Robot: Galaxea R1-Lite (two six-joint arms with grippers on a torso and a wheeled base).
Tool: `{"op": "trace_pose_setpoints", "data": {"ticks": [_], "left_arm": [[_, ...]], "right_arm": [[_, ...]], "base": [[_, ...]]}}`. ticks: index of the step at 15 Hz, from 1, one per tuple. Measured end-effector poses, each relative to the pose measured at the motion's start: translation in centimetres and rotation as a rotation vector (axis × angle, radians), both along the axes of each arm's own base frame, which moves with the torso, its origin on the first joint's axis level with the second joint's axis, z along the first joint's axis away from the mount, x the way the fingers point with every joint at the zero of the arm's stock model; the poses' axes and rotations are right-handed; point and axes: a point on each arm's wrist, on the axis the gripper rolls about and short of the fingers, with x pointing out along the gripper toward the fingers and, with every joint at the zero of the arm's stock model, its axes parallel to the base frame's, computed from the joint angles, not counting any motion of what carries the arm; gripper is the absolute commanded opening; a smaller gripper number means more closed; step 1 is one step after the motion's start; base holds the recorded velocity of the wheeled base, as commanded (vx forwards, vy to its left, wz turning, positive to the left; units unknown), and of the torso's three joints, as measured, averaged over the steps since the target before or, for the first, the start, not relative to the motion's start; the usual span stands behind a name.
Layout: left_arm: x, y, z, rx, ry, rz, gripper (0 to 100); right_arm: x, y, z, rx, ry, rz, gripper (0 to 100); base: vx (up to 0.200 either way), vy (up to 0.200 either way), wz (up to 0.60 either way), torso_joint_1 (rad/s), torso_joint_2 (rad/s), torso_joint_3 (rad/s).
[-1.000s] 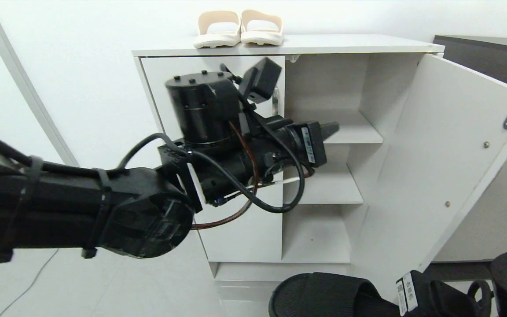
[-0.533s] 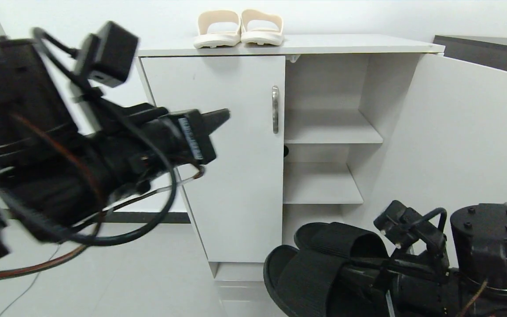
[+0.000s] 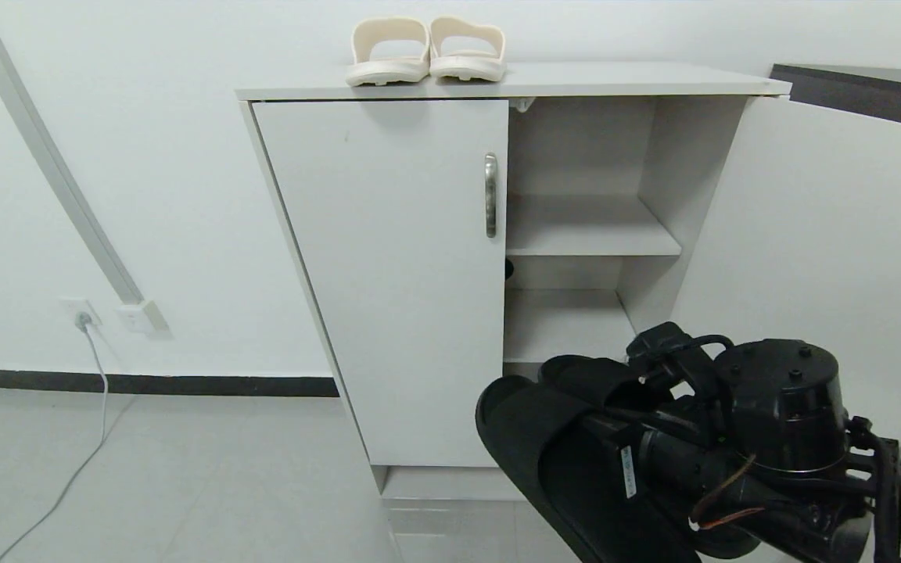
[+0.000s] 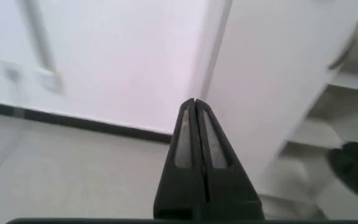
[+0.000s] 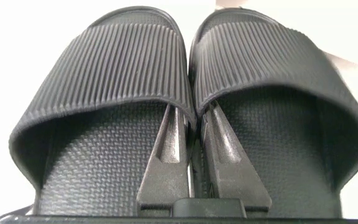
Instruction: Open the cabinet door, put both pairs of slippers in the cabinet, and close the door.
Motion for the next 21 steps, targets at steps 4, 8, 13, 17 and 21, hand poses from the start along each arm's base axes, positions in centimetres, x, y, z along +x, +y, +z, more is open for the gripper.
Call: {"op": "trace_pose_setpoints", "data": {"ticks": [4, 8, 13, 17, 21], "left_arm": [[-4.6, 0.7, -8.5, 0.052, 0.044, 0.146, 0], [-4.8, 0.2, -13.3, 0.079, 0.005, -0.026, 0], [-5.0, -0.2, -14.6, 0.133, 0.002, -0.147, 0], [-5.1, -0.1, -14.7, 0.079, -0.005, -0.122, 0], [-5.1, -0.1, -14.7, 0.077, -0.007, -0.12, 0]], "right_arm": [[0.0, 0.3, -0.8, -0.02, 0.017, 0.006, 0], [-0.2, 0.6, -1.0, -0.026, 0.022, 0.02, 0], [-0.3, 0.9, -1.1, -0.028, 0.015, 0.014, 0], [0.5, 1.6, -1.4, 0.006, -0.069, -0.116, 0], [3.2, 4.0, -2.6, 0.017, -0.173, -0.375, 0]], "base": [[0.0, 0.0, 0.0, 0.0, 0.0, 0.0], [0.0, 0.0, 0.0, 0.0, 0.0, 0.0], [0.0, 0.0, 0.0, 0.0, 0.0, 0.0], [0.0, 0.0, 0.0, 0.0, 0.0, 0.0], [0.0, 0.0, 0.0, 0.0, 0.0, 0.0]]}}
